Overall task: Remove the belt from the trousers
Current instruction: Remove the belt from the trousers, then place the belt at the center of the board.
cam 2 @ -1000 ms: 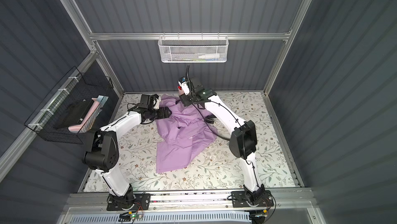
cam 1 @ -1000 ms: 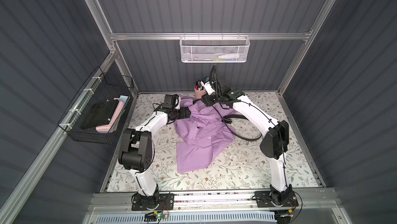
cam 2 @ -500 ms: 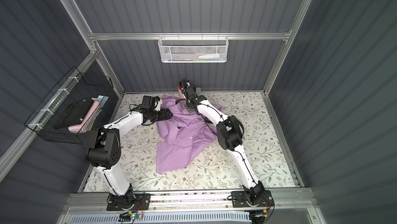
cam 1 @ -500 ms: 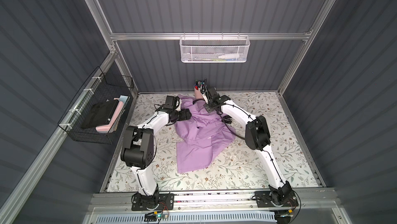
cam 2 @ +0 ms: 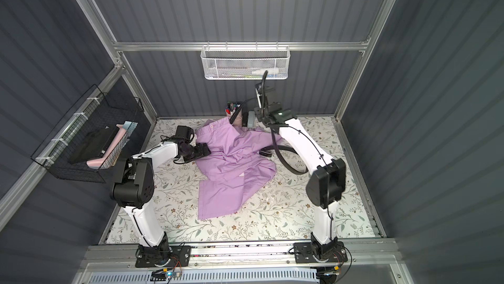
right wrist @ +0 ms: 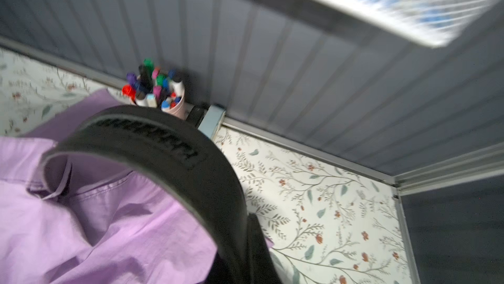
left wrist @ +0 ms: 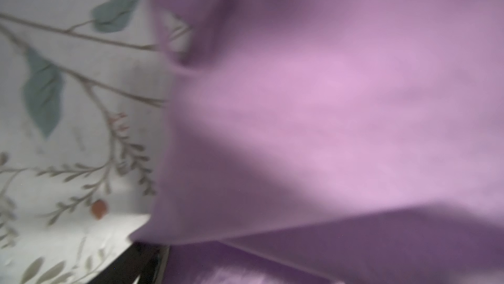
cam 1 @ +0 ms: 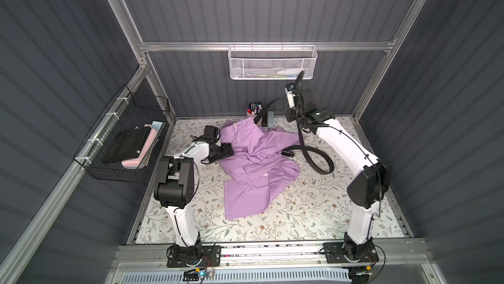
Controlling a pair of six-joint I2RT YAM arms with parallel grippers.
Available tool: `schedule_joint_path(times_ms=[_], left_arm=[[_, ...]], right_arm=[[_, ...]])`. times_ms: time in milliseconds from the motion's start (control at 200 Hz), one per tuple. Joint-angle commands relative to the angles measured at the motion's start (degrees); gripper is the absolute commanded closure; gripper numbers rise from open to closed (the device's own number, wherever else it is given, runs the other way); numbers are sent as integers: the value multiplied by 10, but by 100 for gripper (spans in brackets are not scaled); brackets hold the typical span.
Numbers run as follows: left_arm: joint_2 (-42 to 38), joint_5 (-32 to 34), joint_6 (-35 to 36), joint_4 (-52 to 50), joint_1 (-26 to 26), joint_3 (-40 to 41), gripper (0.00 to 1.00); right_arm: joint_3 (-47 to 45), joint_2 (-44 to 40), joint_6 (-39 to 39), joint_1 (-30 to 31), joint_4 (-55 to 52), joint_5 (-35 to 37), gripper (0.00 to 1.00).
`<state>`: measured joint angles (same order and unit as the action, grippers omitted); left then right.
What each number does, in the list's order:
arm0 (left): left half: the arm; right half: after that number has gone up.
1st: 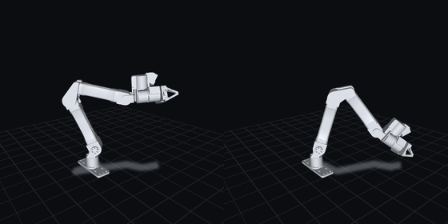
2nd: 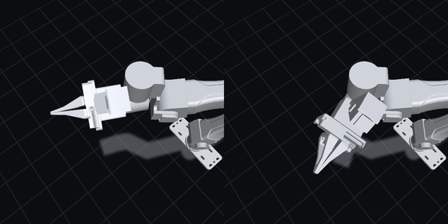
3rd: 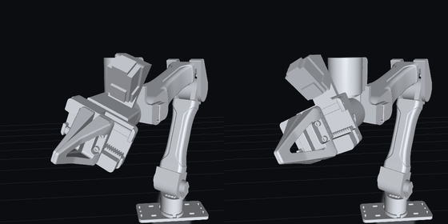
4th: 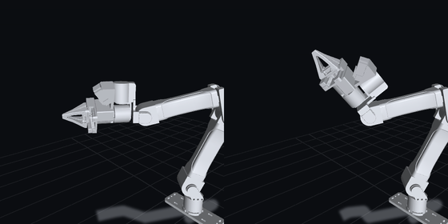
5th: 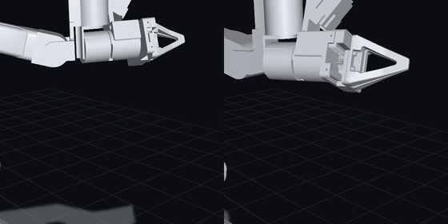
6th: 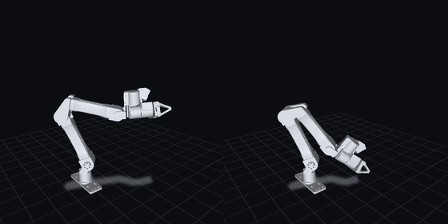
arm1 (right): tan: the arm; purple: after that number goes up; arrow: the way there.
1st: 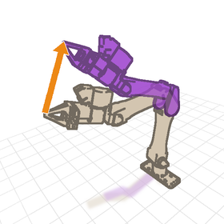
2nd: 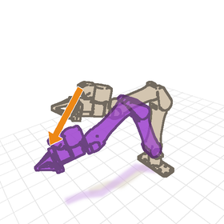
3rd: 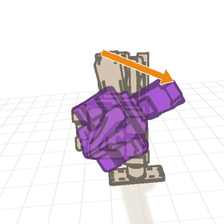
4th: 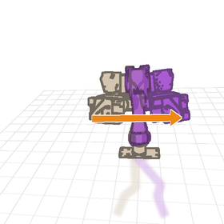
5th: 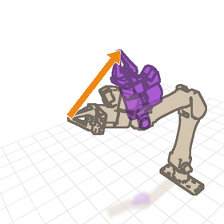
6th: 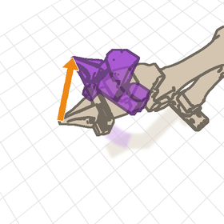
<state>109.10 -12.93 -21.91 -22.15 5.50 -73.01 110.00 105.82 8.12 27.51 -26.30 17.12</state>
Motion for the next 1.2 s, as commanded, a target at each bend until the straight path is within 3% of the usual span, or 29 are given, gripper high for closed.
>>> schedule_joint_path(times_ms=[0,140,350,455,520,615,655,800,856,1021,1086,1196], left_arm=[[-35,24,-22,-37,-29,28,8],[-60,27,-24,-50,-52,37,8],[-74,25,-19,-71,-59,23,7],[-85,15,-11,-68,-59,17,7],[-92,14,11,-58,-58,8,6],[-111,3,21,-43,-56,6,5],[-124,-2,30,-37,-55,8,5],[-178,10,72,-35,-55,22,3],[-197,11,86,-37,-55,27,2],[-231,39,128,-42,-55,27,0],[-238,37,142,-46,-55,38,0],[-251,71,156,37,-55,105,0]], right_arm=[[-43,-55,-40,-38,35,-41,100],[-95,-111,-56,-81,46,-74,100],[-183,-167,-64,-89,57,-82,100],[-235,-196,-50,-89,81,-130,100],[-258,-199,-45,-89,81,-158,86],[-273,-195,-28,-89,60,-222,56],[-277,-196,-20,-89,49,-251,49],[-326,-250,-40,-89,78,-244,38],[-367,-283,-55,-89,112,-194,34],[-530,-400,-86,-121,277,-30,2],[-616,-434,-112,-155,367,9,1],[-734,-445,-149,-228,494,-23,1]])
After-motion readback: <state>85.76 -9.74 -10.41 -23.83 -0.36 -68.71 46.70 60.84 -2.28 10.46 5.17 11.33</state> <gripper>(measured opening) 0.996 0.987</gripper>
